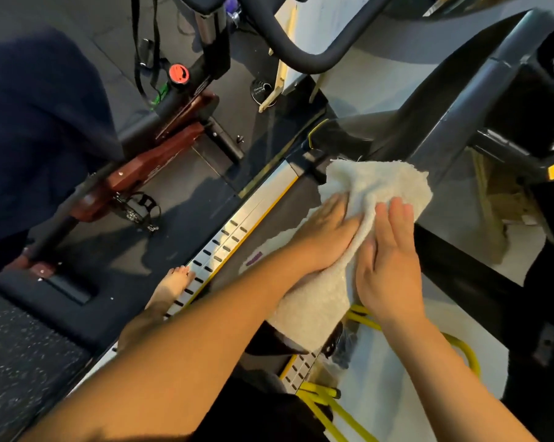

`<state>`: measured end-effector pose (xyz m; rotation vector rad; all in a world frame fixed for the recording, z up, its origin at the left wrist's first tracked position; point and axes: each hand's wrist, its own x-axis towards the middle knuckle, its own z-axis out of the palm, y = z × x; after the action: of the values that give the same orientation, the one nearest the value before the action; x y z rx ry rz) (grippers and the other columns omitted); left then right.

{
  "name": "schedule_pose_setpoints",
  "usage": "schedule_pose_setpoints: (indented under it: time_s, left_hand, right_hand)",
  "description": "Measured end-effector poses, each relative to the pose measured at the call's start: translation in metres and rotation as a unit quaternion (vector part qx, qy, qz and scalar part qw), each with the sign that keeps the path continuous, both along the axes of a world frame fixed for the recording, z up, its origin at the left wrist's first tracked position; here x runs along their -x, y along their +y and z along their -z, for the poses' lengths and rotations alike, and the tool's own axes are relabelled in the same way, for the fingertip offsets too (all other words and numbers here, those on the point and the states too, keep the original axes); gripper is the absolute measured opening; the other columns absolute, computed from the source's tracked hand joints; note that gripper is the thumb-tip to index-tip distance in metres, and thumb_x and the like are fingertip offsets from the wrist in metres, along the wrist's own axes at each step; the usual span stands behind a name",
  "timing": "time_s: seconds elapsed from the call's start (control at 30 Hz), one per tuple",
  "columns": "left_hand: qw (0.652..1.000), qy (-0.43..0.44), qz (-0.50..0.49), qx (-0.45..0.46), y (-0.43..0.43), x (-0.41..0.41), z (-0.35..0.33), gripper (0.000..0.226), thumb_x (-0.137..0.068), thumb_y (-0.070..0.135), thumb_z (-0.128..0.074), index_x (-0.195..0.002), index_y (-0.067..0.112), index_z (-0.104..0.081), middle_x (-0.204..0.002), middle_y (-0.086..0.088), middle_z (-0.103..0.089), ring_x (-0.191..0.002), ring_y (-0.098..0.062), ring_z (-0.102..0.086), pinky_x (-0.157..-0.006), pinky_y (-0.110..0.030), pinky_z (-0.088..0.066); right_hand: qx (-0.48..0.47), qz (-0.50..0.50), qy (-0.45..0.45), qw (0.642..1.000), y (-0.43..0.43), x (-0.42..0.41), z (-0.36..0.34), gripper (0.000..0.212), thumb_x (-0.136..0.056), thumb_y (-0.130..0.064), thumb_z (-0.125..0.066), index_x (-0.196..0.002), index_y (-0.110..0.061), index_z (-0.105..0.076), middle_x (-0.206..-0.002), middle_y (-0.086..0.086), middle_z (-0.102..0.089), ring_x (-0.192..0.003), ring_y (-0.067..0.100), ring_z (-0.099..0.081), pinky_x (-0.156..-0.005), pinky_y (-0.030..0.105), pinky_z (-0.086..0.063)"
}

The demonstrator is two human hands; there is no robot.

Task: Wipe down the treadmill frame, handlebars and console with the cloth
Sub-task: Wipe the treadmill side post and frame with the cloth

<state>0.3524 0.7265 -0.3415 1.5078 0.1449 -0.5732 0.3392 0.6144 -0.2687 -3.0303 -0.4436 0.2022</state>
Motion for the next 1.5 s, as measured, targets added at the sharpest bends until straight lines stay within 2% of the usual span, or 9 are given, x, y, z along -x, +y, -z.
schedule_pose_setpoints:
  time_s: [0.27, 0.5, 0.6, 0.77, 0.97, 1.1, 1.23, 1.37, 1.5]
  left_hand:
    - [0.993, -0.059, 0.006, -0.098, -0.011, 0.027, -0.031, 0.059, -0.106, 0.045, -0.015, -0.158, 0.027, 0.006, -0.165, 0.010, 0.008, -0.150, -0.006, 0.008, -0.121, -0.031, 0.004]
    - [0.994, -0.051, 0.014, -0.097, -0.004, -0.009, -0.013, 0.058, -0.105, 0.044, -0.016, -0.159, 0.025, -0.005, -0.166, 0.003, -0.008, -0.152, -0.018, -0.011, -0.123, -0.043, -0.015]
    - [0.979, -0.132, 0.011, -0.155, -0.010, 0.015, -0.026, 0.057, -0.107, 0.037, -0.021, -0.159, 0.023, -0.001, -0.166, 0.001, -0.006, -0.152, -0.019, -0.009, -0.123, -0.043, -0.016]
    - [0.957, -0.168, 0.035, -0.236, -0.016, 0.004, -0.031, 0.060, -0.107, 0.035, -0.022, -0.158, 0.015, 0.003, -0.166, -0.006, -0.001, -0.152, -0.023, -0.006, -0.123, -0.042, -0.017]
    - [0.936, -0.191, 0.048, -0.291, -0.026, -0.004, -0.036, 0.062, -0.107, 0.035, -0.021, -0.157, 0.012, 0.007, -0.166, -0.007, 0.008, -0.153, -0.023, 0.002, -0.124, -0.038, -0.009]
    - [0.891, -0.239, 0.072, -0.378, -0.031, 0.005, -0.034, 0.061, -0.106, 0.032, -0.021, -0.158, 0.016, 0.008, -0.165, -0.007, 0.016, -0.152, -0.026, 0.009, -0.124, -0.042, -0.012]
    - [0.793, -0.332, 0.117, -0.497, -0.041, -0.015, -0.031, 0.062, -0.103, 0.035, -0.012, -0.158, 0.010, 0.003, -0.164, -0.015, 0.013, -0.151, -0.035, 0.014, -0.123, -0.049, -0.005]
    - [0.772, -0.354, 0.123, -0.513, -0.045, -0.020, -0.034, 0.066, -0.098, 0.034, -0.016, -0.157, 0.006, -0.008, -0.164, -0.018, -0.001, -0.152, -0.036, 0.005, -0.122, -0.051, -0.008]
    - [0.792, -0.381, 0.147, -0.453, -0.036, -0.014, -0.044, 0.066, -0.099, 0.034, -0.017, -0.156, 0.001, -0.014, -0.163, -0.021, -0.004, -0.152, -0.034, 0.003, -0.123, -0.046, -0.002]
  right_hand:
    - [-0.071, -0.015, 0.000, 0.997, -0.016, 0.002, 0.010, 0.058, -0.100, -0.034, -0.032, -0.151, -0.021, -0.010, -0.160, -0.002, -0.003, -0.149, 0.015, 0.004, -0.120, 0.021, -0.001]
    - [-0.047, 0.008, -0.008, 0.999, -0.011, 0.003, 0.007, 0.055, -0.101, -0.032, -0.026, -0.153, -0.013, -0.022, -0.162, 0.003, -0.006, -0.150, 0.016, 0.003, -0.122, 0.038, -0.013]
    - [-0.112, 0.061, -0.013, 0.992, -0.008, 0.025, 0.007, 0.060, -0.102, -0.046, -0.021, -0.154, -0.017, -0.017, -0.161, -0.003, -0.001, -0.148, 0.004, 0.001, -0.118, 0.017, -0.013]
    - [-0.270, 0.156, 0.034, 0.949, -0.004, 0.024, 0.009, 0.063, -0.098, -0.036, -0.036, -0.154, -0.020, -0.015, -0.162, -0.005, 0.000, -0.129, -0.029, 0.006, -0.101, -0.006, -0.005]
    - [-0.339, 0.203, 0.090, 0.914, -0.013, 0.015, 0.007, 0.060, -0.099, -0.043, -0.034, -0.154, -0.036, -0.008, -0.157, -0.011, -0.027, -0.139, -0.003, -0.029, -0.111, 0.017, -0.027]
    - [-0.435, 0.255, 0.139, 0.852, -0.017, 0.038, 0.013, 0.042, -0.101, -0.034, -0.038, -0.142, -0.043, -0.036, -0.106, -0.031, -0.061, -0.097, -0.015, -0.059, -0.075, 0.005, -0.046]
    - [-0.504, 0.303, 0.163, 0.792, -0.022, 0.027, 0.023, 0.023, -0.101, -0.040, -0.043, -0.114, -0.053, -0.055, -0.100, -0.029, -0.067, -0.098, -0.011, -0.061, -0.075, 0.009, -0.046]
    - [-0.576, 0.302, 0.112, 0.751, -0.026, 0.000, 0.034, 0.036, -0.100, -0.042, -0.044, -0.132, -0.031, -0.054, -0.127, -0.015, -0.061, -0.114, -0.005, -0.056, -0.094, 0.015, -0.044]
    - [-0.605, 0.330, 0.067, 0.721, -0.023, -0.003, 0.053, 0.024, -0.103, -0.012, -0.044, -0.118, -0.014, -0.062, -0.105, -0.003, -0.070, -0.094, 0.003, -0.064, -0.085, 0.028, -0.046]
